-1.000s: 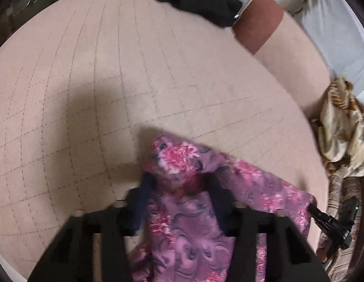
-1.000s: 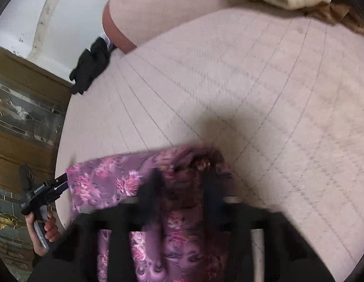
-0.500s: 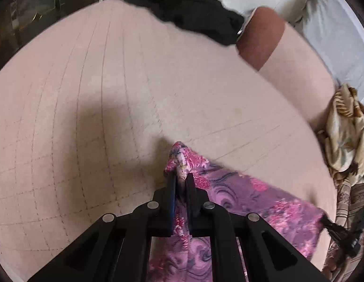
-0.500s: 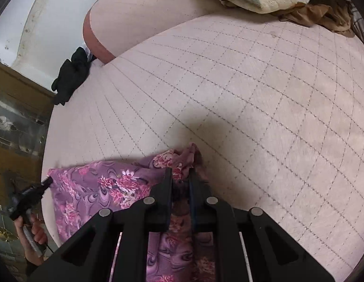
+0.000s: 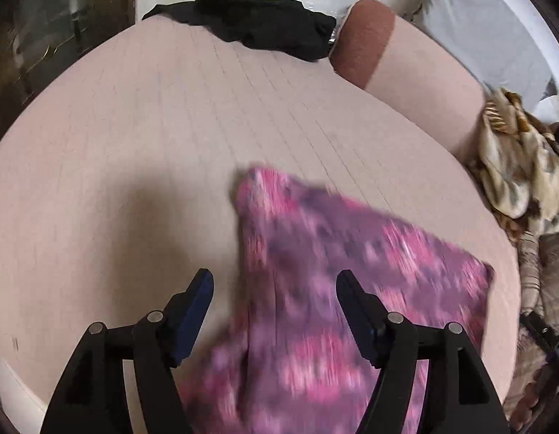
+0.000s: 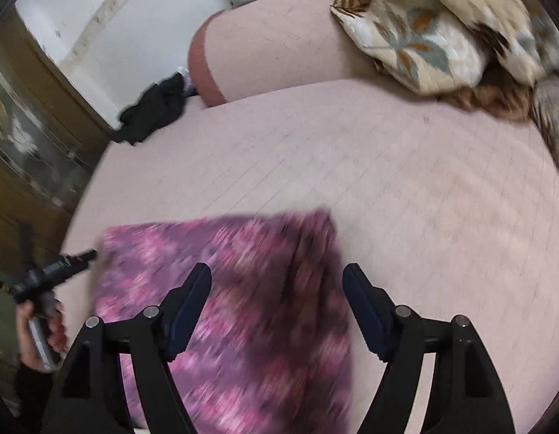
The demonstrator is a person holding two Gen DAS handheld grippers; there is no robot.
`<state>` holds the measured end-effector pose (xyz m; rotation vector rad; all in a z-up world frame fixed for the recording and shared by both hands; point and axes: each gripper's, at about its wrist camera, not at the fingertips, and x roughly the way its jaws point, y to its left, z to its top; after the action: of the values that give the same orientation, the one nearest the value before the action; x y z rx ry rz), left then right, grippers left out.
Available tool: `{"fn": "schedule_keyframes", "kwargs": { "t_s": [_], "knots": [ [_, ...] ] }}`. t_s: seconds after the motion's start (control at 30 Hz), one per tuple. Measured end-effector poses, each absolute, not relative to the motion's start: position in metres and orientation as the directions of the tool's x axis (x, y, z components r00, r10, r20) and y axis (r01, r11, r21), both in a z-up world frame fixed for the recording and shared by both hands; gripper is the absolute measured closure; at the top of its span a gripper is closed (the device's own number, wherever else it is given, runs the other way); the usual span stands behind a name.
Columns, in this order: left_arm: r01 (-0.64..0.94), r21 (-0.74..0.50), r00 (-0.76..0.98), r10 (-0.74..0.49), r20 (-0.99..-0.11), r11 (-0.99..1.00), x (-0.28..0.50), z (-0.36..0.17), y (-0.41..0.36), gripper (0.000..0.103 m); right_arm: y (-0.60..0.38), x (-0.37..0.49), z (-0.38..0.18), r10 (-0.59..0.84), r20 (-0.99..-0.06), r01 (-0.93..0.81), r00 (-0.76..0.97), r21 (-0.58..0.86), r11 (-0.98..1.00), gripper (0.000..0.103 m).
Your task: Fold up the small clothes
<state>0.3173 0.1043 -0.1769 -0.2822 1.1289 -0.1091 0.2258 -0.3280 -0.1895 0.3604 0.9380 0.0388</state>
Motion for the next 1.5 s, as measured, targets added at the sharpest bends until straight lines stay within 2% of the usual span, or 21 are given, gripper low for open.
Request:
{"fn": "schedule_keyframes", "kwargs": {
  "t_s": [0.1,0.17,0.23,0.33,0.47,0.53,0.77,0.83,0.87,0.9,0.97,1.0,1.07,1.17,1.23,1.33,1.37,1.4,1.43,1.47,1.5],
  "knots": [
    [-0.055,-0.353,0.394,-0.305,-0.867,0.934,0.274,-0.185,0.108,0.026,-0.323,0.182,-0.210,0.267,-0.780,0.169,0.566,0.427,0.888,0.029],
    [-0.061,-0.360,0.377,-0.313,-0.872,0.931,0.252,-0.193,0.109,0.026,-0.315,0.161,-0.229,0.247,-0.811,0.216,0.530,0.411,0.886,0.030],
    [-0.087,-0.324,0.362,-0.273,-0.891,0.942,0.237,-0.201,0.112,0.028,-0.311,0.146,-0.247,0.241,-0.839,0.260,0.487,0.403,0.878,0.040],
    [-0.113,-0.337,0.355,-0.279,-0.892,0.935,0.238,-0.208,0.117,0.038,-0.312,0.141,-0.266,0.249,-0.861,0.310,0.444,0.409,0.858,0.051],
    [-0.097,-0.342,0.364,-0.287,-0.886,0.935,0.226,-0.208,0.116,0.054,-0.311,0.144,-0.272,0.265,-0.860,0.318,0.436,0.422,0.849,0.051],
    [-0.065,-0.377,0.376,-0.328,-0.867,0.924,0.217,-0.205,0.110,0.056,-0.310,0.143,-0.270,0.263,-0.856,0.315,0.445,0.424,0.849,0.057],
    [-0.023,-0.260,0.293,-0.242,-0.925,0.965,0.225,-0.226,0.088,0.054,-0.310,0.139,-0.280,0.315,-0.848,0.308,0.426,0.463,0.831,0.057],
    [-0.012,-0.234,0.314,-0.218,-0.924,0.972,0.226,-0.225,0.082,0.063,-0.307,0.141,-0.282,0.305,-0.856,0.298,0.418,0.446,0.844,0.059],
    [0.001,-0.231,0.323,-0.219,-0.921,0.973,0.226,-0.223,0.080,0.086,-0.303,0.143,-0.281,0.286,-0.865,0.287,0.413,0.422,0.860,0.063],
    [0.008,-0.221,0.326,-0.212,-0.921,0.975,0.225,-0.222,0.078,0.093,-0.302,0.144,-0.280,0.278,-0.868,0.281,0.411,0.411,0.867,0.084],
    [-0.001,-0.229,0.347,-0.215,-0.913,0.973,0.221,-0.213,0.082,0.094,-0.299,0.143,-0.279,0.270,-0.871,0.276,0.410,0.400,0.874,0.092],
    [-0.010,-0.262,0.376,-0.239,-0.896,0.965,0.216,-0.203,0.089,0.094,-0.300,0.140,-0.274,0.253,-0.874,0.283,0.414,0.388,0.877,0.100],
    [-0.021,-0.295,0.402,-0.262,-0.877,0.955,0.208,-0.194,0.098,0.094,-0.303,0.128,-0.255,0.232,-0.858,0.288,0.459,0.390,0.875,0.100],
    [-0.037,-0.224,0.315,-0.201,-0.928,0.974,0.214,-0.220,0.095,0.094,-0.296,0.118,-0.252,0.166,-0.872,0.293,0.460,0.325,0.899,0.100],
    [-0.044,-0.209,0.293,-0.187,-0.938,0.977,0.222,-0.228,0.091,0.093,-0.289,0.129,-0.278,0.109,-0.922,0.306,0.371,0.232,0.923,0.101],
    [-0.024,-0.236,0.343,-0.214,-0.915,0.971,0.218,-0.209,0.092,0.086,-0.289,0.130,-0.267,0.129,-0.897,0.284,0.422,0.266,0.921,0.099],
    [-0.035,-0.245,0.377,-0.215,-0.901,0.969,0.214,-0.199,0.098,0.073,-0.291,0.126,-0.254,0.140,-0.870,0.265,0.472,0.291,0.919,0.098],
    [-0.061,-0.254,0.427,-0.205,-0.881,0.965,0.210,-0.189,0.107,0.051,-0.292,0.124,-0.247,0.135,-0.858,0.262,0.496,0.296,0.918,0.083],
    [-0.096,-0.264,0.478,-0.188,-0.858,0.960,0.206,-0.179,0.117,0.039,-0.294,0.119,-0.236,0.120,-0.839,0.264,0.531,0.299,0.917,0.056],
    [-0.131,-0.273,0.522,-0.168,-0.836,0.953,0.203,-0.171,0.127,0.022,-0.295,0.113,-0.226,0.106,-0.816,0.260,0.568,0.300,0.918,0.043],
    [-0.171,-0.285,0.566,-0.142,-0.812,0.943,0.199,-0.163,0.138,0.015,-0.295,0.107,-0.216,0.097,-0.787,0.256,0.609,0.311,0.915,0.030]
  ]
}}
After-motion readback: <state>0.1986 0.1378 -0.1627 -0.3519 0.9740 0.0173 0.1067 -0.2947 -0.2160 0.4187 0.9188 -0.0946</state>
